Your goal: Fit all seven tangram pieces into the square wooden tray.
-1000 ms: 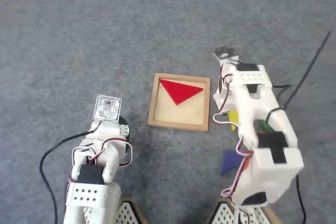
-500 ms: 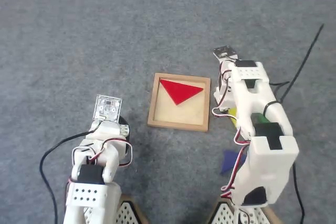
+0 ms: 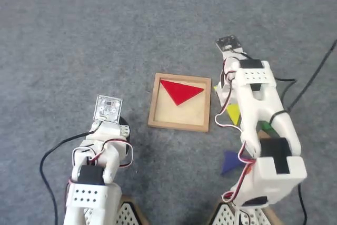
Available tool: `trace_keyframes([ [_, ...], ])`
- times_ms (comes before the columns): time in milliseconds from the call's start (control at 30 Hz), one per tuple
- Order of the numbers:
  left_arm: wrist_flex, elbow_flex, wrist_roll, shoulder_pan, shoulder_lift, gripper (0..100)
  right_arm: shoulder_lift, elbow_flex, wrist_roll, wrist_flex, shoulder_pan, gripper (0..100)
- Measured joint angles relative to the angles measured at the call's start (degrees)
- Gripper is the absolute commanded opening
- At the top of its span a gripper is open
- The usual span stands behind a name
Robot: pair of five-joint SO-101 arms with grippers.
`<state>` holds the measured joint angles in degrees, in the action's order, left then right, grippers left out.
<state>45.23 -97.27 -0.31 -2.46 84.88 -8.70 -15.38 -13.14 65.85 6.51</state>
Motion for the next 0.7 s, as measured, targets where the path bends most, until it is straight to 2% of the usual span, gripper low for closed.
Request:
trace_keyframes([
  [133,0.00,0.00,0.00,0.00,0.00,2,-0.44,0.53,-0.09,-0.35,0.00,35.5],
  [433,0.00,0.00,0.00,0.00,0.00,2,-17.41,11.34,-2.99,-0.97,0.44,35.5],
  [567,0.00,0.00,0.00,0.00,0.00,2,-18.90,12.92,-4.31,-0.88,0.44,35.1],
  [700,0.00,0.00,0.00,0.00,0.00,2,-18.90,13.01,-4.31,-0.88,0.44,27.4],
])
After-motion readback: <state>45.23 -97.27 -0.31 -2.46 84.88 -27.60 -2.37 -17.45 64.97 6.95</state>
